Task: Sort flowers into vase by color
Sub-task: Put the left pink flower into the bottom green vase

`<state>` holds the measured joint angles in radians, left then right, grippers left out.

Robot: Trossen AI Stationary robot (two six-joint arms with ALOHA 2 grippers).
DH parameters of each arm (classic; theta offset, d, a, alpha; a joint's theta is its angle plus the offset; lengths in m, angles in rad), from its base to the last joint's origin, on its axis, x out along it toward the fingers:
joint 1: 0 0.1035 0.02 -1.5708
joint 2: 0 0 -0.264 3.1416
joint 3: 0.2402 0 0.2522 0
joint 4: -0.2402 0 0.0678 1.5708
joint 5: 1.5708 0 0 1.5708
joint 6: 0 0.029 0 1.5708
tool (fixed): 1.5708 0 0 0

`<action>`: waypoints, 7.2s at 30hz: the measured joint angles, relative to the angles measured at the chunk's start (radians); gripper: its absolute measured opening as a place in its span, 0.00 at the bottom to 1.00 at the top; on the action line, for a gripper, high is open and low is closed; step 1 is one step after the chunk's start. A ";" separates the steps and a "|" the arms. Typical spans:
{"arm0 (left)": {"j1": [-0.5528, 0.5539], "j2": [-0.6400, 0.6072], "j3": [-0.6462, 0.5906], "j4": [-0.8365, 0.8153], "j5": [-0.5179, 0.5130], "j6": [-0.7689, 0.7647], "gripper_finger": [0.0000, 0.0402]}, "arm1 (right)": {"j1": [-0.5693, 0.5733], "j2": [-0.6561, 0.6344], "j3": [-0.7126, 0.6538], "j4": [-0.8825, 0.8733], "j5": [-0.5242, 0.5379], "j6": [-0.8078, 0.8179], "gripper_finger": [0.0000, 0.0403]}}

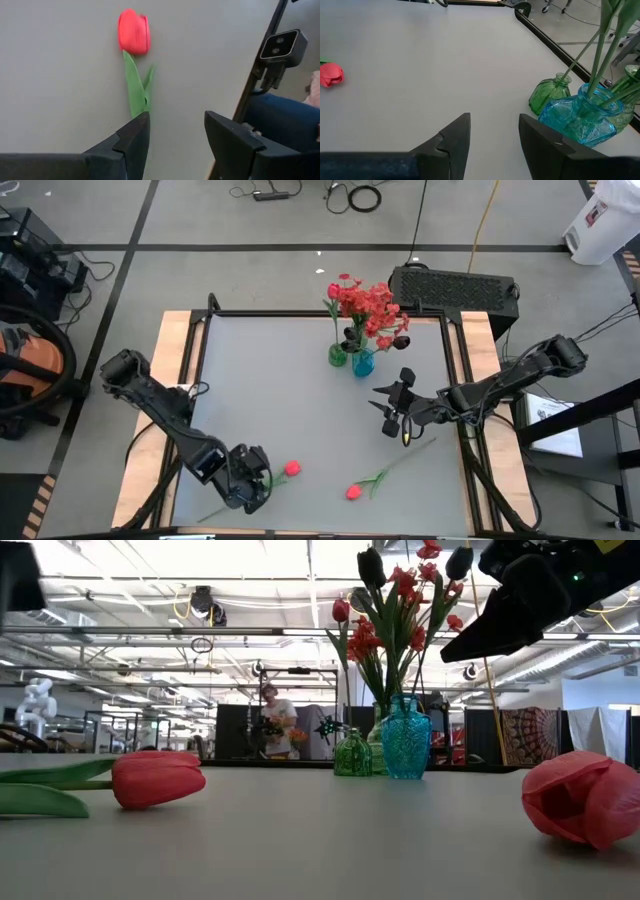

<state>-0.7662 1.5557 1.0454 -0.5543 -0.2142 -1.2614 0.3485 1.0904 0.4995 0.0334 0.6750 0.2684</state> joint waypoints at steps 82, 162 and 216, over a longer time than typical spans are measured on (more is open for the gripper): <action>-0.046 0.253 0.001 -0.054 0.084 -0.089 0.04 | 0.000 0.000 0.000 0.000 0.000 0.000 0.40; 0.324 -0.017 -0.130 -0.763 -1.353 -0.407 0.04 | 0.000 0.000 0.000 0.000 0.000 0.000 0.40; 0.459 -0.017 -0.060 0.757 -0.650 1.295 0.04 | 0.000 0.000 0.000 0.008 0.000 0.042 0.40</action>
<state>-0.3073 1.5383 0.9855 0.2023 -0.8646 0.0340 0.3485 1.0904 0.4992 0.0414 0.6750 0.3099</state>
